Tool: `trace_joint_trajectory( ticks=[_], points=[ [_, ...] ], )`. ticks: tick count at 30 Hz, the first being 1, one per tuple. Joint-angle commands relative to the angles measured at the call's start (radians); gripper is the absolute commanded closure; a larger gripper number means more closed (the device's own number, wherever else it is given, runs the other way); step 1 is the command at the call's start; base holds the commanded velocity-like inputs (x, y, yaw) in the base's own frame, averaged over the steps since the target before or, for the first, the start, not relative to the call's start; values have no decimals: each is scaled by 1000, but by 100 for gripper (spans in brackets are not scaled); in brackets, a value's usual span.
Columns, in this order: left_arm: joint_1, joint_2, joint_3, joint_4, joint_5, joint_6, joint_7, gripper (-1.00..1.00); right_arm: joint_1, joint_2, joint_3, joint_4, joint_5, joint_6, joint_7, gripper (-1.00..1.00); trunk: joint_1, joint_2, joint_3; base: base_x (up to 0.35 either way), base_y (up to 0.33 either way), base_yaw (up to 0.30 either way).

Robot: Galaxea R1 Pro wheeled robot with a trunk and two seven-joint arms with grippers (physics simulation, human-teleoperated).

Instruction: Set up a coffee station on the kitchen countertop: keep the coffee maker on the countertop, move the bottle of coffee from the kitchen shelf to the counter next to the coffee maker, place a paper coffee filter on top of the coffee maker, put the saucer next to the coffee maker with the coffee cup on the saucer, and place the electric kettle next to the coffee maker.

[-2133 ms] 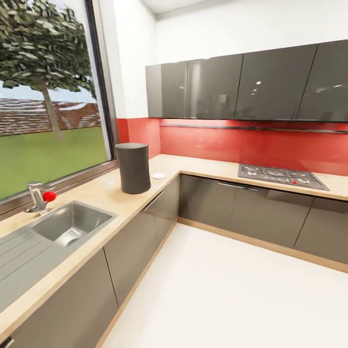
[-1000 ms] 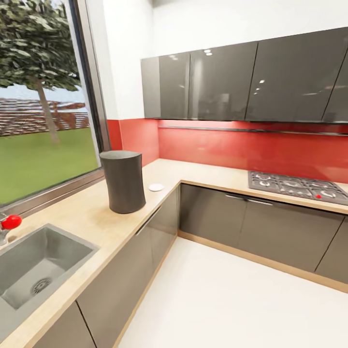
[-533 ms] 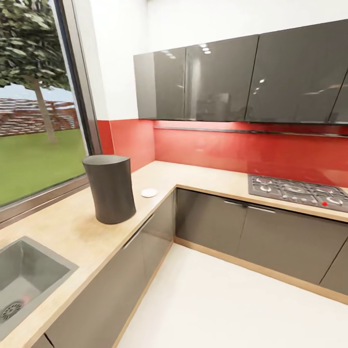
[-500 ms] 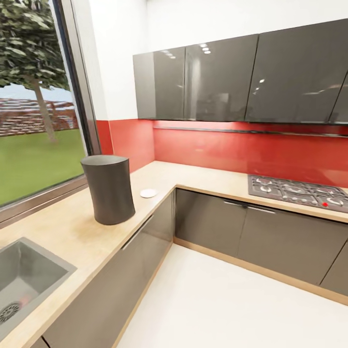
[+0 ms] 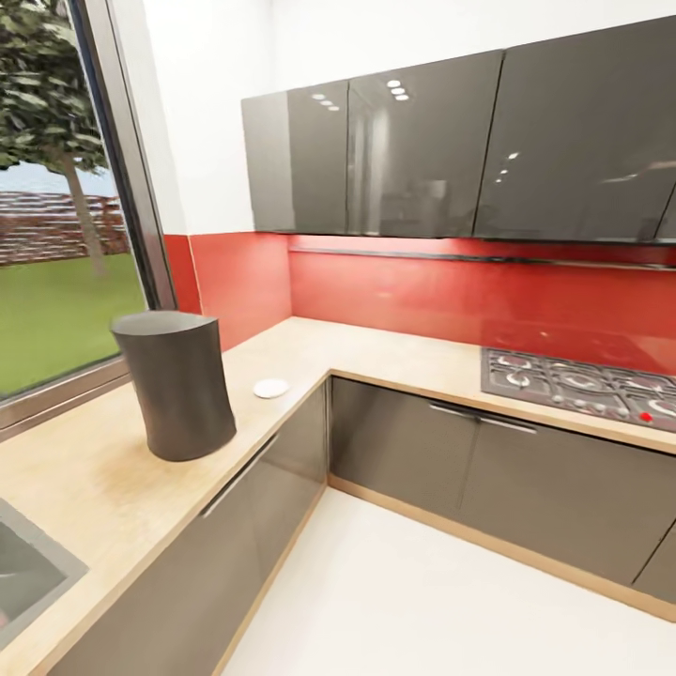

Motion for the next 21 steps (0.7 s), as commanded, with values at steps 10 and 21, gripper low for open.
trace_joint_trajectory(
  ticks=[10, 21],
  points=[
    [0, -1, 8, 0, 0, -3, 1, -100, -1, -1, 5, 1, 2, -2, -7, 100, 1, -2, -2, 283, -214, 258],
    [0, -1, 8, 0, 0, -3, 1, -100, -1, -1, 5, 1, 2, -1, -7, 100, 1, -2, -2, 243, -240, 277]
  ],
)
